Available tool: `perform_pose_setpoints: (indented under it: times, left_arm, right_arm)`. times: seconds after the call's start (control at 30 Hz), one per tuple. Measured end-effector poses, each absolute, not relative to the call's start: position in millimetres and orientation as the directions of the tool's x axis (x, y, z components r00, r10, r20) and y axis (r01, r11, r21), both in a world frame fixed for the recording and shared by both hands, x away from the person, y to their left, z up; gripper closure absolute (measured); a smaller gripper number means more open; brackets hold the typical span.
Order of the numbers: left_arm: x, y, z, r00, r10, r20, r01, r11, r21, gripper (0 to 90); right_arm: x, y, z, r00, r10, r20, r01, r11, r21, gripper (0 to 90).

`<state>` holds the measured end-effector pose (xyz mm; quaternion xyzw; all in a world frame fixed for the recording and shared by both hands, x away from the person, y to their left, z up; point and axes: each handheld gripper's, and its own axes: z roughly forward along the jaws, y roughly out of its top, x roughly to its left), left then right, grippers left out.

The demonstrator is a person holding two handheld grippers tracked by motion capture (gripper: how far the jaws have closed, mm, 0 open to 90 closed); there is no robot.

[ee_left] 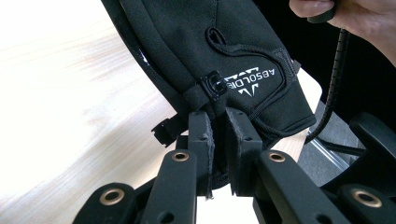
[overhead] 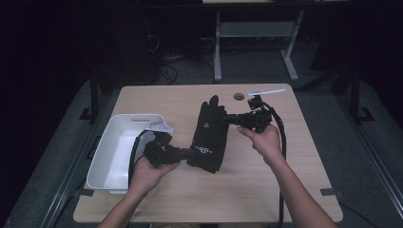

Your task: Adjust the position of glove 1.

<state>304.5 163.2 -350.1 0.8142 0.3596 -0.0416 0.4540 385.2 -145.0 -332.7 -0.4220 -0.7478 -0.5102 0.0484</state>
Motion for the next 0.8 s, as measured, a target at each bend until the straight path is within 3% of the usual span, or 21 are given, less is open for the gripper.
perform_pose_setpoints:
  times: [0.8]
  left_arm:
    - [299,212,-335,0.709,0.601,-0.369,0.624,-0.290,0.726,81.3]
  right_arm:
    - [402,-91,-319,-0.677,0.542,0.498,0.668,0.167,0.726,74.2]
